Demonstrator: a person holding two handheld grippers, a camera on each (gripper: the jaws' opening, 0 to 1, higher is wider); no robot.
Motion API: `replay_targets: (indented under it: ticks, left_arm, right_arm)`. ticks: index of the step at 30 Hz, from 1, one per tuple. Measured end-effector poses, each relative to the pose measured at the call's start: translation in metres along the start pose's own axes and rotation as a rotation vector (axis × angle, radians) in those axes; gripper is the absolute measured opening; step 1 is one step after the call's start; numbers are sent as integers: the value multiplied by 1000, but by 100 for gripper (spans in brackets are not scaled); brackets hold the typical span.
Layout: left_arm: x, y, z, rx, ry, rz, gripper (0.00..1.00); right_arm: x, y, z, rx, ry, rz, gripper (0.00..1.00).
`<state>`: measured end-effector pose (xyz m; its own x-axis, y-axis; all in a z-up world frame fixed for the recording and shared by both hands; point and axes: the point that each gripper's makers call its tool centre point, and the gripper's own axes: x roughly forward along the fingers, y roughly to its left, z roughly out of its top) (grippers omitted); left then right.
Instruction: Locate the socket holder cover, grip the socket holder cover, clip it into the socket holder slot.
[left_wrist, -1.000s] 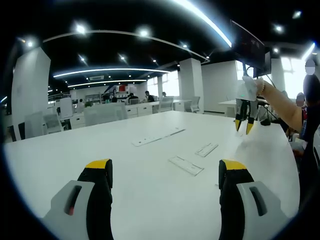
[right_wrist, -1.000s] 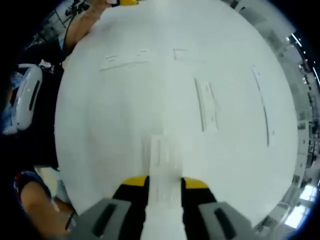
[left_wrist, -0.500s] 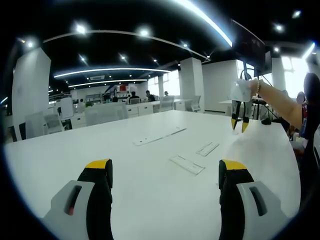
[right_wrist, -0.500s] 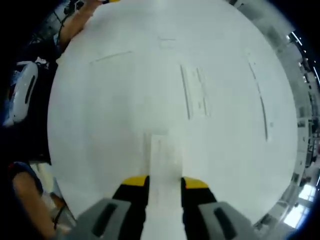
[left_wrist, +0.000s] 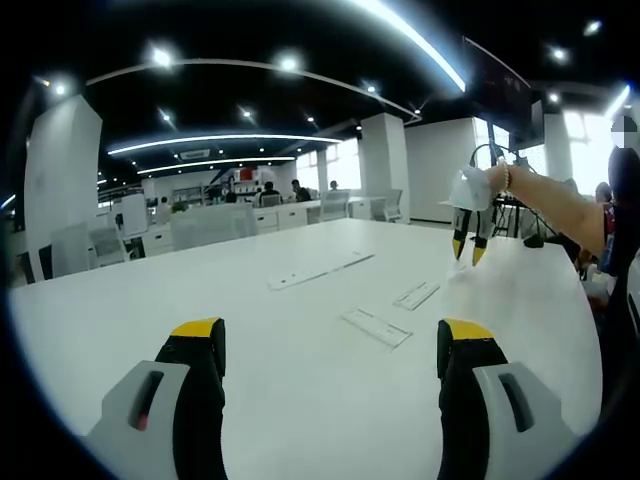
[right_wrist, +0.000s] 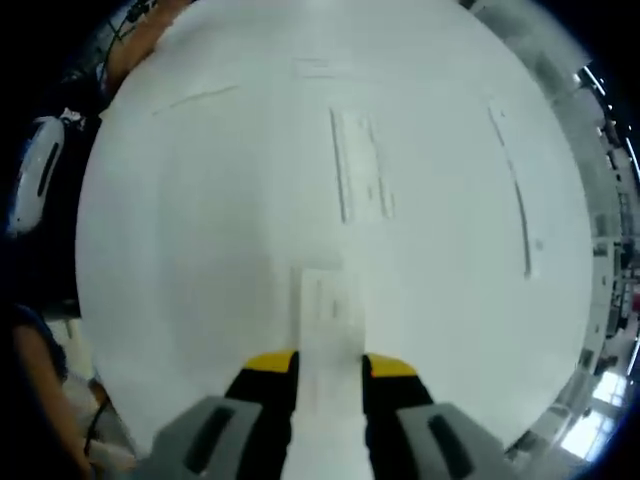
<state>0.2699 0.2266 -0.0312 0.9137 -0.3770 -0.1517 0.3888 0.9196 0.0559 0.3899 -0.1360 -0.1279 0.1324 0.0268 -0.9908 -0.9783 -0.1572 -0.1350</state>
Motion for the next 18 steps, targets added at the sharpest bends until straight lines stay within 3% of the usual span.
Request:
replay_targets:
  ticks: [8,18]
  left_arm:
    - [1,2,-2,0,9,8,86]
    - [3,-2,1,-1,-2,-9,87]
  right_arm:
    - [6,-17,-9,-25,10,-28,27]
    - [8,-30,-4,-36,-6,-21,27]
